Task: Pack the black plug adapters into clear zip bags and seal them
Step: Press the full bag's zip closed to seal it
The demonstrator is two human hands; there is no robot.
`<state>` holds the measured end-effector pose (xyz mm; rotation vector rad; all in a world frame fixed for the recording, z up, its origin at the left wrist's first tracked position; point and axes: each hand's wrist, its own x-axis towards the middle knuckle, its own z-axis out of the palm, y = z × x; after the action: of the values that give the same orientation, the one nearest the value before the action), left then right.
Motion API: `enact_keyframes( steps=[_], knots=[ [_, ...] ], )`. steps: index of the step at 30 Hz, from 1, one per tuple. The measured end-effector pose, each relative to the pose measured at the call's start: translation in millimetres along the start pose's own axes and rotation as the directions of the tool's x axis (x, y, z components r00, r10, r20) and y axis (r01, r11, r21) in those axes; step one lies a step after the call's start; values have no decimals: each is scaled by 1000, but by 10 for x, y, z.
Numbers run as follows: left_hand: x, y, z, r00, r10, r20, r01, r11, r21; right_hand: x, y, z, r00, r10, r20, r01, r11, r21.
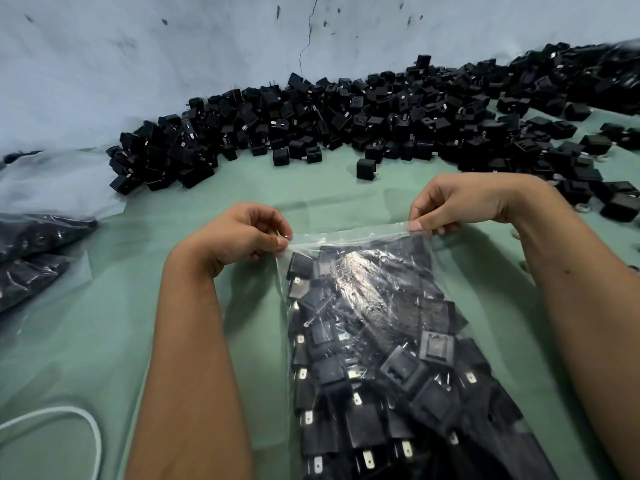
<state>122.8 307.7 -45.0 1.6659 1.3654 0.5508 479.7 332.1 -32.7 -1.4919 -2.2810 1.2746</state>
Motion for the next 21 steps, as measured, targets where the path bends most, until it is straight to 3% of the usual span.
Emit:
enact_keyframes(
  steps=[13, 16, 19, 21],
  knots=[
    [65, -16, 61, 966, -88, -243, 102, 994, 44, 127, -41, 88, 934, 6, -357, -77, 980, -184],
    [73, 47, 33, 957, -90, -275, 123, 987, 103, 126, -158, 69, 832, -40, -553, -76, 980, -186],
    [80, 336, 72, 952, -25, -305, 117, 951, 286, 32, -293, 27, 673, -75, -736, 74, 997, -33],
    [29, 668, 286, 966, 69, -250, 35, 921, 388, -22, -344, 76, 620, -49, -783, 137, 989, 47]
  ],
)
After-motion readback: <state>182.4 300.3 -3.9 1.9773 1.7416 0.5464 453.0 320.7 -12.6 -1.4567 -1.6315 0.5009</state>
